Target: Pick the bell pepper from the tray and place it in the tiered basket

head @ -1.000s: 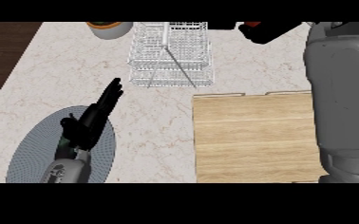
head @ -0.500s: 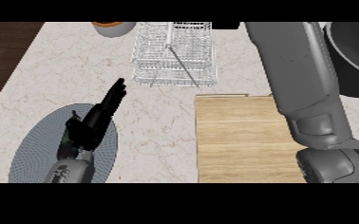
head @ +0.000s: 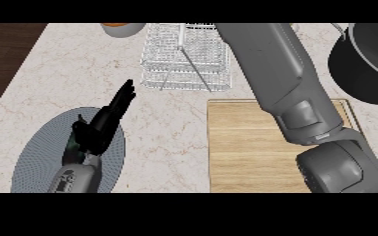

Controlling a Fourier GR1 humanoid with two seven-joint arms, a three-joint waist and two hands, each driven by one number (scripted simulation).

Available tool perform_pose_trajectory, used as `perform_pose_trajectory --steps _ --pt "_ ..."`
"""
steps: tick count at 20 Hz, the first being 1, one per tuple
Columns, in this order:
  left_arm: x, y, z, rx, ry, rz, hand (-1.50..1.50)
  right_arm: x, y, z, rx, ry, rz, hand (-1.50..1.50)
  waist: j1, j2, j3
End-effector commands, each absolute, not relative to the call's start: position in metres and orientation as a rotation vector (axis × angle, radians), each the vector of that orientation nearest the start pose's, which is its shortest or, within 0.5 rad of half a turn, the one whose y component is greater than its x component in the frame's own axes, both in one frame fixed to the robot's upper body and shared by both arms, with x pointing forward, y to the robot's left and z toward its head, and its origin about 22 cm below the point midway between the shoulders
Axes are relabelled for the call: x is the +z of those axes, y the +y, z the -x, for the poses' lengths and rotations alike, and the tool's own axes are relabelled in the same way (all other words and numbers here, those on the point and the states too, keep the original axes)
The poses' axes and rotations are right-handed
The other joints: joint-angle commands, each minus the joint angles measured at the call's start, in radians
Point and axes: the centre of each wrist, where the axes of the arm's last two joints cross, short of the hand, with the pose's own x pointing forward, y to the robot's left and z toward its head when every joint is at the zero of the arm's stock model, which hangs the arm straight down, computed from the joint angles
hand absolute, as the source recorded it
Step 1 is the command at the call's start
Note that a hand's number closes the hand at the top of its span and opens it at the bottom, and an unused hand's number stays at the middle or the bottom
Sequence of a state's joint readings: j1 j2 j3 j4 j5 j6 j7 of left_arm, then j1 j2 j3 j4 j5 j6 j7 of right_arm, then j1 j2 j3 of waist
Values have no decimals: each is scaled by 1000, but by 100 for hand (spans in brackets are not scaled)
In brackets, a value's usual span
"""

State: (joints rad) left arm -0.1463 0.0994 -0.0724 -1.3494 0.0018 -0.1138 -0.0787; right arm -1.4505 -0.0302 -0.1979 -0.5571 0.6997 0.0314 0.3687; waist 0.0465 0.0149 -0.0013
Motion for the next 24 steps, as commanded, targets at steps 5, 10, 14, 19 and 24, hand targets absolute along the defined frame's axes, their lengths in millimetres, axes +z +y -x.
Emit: perform_pose_trajectory --steps 5,10,14,19,24 --pt "-16 222 -271 -298 -1542 121 0 240 -31 -458 752 -1522 427 150 20 5 0" --pt "-18 204 -278 -297 -1545 142 0 242 -23 -458 678 -1504 329 150 32 7 -1" --pt "-8 217 -283 -302 -1544 133 0 241 -24 -460 555 -1255 193 150 29 4 -1" --pt "-19 225 -276 -279 -1554 129 0 229 -25 -461 464 -1238 76 -150 27 1 -1" --pt "-25 221 -269 -271 -1531 132 0 240 -30 -462 297 -1378 164 -150 7 2 0"
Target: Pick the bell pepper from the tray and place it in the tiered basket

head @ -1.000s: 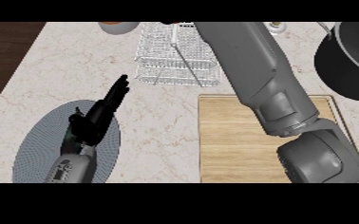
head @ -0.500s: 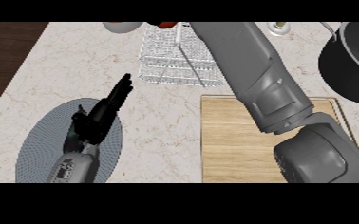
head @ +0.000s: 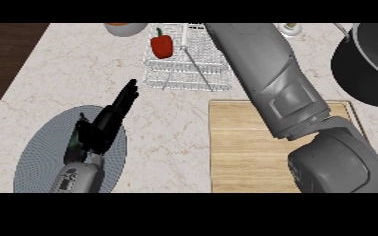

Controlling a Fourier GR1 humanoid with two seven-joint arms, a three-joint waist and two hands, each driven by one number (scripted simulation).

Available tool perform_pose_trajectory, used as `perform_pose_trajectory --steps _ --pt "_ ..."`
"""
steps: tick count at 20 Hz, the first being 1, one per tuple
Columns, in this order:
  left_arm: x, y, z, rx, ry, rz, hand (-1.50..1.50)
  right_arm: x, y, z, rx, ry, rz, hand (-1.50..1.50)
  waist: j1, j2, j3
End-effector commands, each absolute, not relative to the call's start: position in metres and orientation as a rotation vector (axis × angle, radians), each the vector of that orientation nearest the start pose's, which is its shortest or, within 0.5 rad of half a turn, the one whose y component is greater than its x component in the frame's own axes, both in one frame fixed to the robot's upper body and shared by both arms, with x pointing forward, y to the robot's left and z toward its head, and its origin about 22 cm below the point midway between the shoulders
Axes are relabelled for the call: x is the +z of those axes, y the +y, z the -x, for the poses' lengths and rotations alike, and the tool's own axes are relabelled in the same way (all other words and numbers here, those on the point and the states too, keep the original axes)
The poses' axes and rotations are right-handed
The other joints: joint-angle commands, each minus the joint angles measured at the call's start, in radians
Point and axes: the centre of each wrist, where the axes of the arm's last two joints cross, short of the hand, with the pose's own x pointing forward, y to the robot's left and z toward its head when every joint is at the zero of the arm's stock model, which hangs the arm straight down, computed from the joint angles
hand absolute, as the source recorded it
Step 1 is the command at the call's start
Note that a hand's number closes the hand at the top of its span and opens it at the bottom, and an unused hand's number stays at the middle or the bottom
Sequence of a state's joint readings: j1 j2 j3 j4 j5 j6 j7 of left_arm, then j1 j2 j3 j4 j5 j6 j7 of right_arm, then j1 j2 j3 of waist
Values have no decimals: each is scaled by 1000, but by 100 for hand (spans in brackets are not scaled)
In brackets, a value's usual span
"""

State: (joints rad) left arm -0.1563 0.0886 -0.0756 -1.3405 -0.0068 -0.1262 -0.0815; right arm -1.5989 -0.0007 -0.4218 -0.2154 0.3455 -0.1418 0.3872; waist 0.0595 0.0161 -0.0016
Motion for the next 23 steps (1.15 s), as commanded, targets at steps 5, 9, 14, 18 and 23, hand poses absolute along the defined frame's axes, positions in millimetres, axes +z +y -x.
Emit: perform_pose_trajectory --steps 5,9,14,18,23 --pt "-19 224 -267 -268 -1528 81 0 254 -66 -472 105 -1480 450 -150 -27 -7 0" --pt "-10 231 -278 -266 -1547 78 0 263 -109 -479 -85 -1551 544 -150 -40 -7 1" --pt "-10 231 -275 -219 -1549 65 0 257 -205 -482 -242 -1638 480 -150 -59 -15 3" --pt "-25 241 -270 -213 -1527 57 0 257 -271 -472 -274 -1655 437 -150 -70 -17 2" --pt "-17 230 -266 -209 -1514 69 0 241 -350 -446 -183 -1624 445 -150 -84 -25 2"
